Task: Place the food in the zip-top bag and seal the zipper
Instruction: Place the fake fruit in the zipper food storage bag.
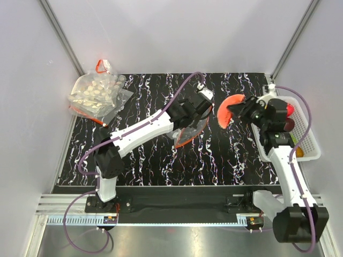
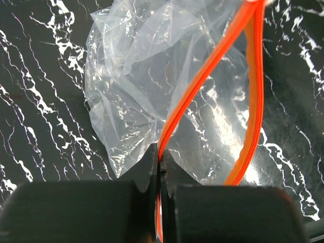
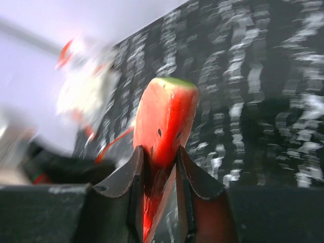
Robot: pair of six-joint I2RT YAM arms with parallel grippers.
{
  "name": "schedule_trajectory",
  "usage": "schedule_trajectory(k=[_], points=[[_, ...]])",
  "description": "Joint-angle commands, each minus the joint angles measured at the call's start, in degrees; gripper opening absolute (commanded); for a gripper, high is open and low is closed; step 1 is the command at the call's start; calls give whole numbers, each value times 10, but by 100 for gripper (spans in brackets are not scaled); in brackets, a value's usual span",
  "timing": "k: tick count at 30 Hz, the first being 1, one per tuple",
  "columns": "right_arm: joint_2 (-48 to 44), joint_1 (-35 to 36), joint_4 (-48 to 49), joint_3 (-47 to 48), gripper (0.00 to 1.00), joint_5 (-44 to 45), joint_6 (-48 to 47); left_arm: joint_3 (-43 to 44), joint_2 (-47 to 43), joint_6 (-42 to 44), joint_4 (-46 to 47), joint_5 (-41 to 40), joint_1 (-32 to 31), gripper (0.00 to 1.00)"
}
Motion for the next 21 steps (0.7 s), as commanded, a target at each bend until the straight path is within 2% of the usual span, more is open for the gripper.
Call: schedule_trajectory(k=[1,5,14,21], points=[[-32,81,77,-30,0,-94,-24,29,4,6,-1,14,-1,0],[-37,145,121,-60,0,-88,-23,41,9,1,-1,31,-2,0],[6,204,240,-150,0,-64,33,55,6,-13,15,74,-1,0],[74,221,214,-127,0,-9,47,27,-15,-16,52,132,-6,0]])
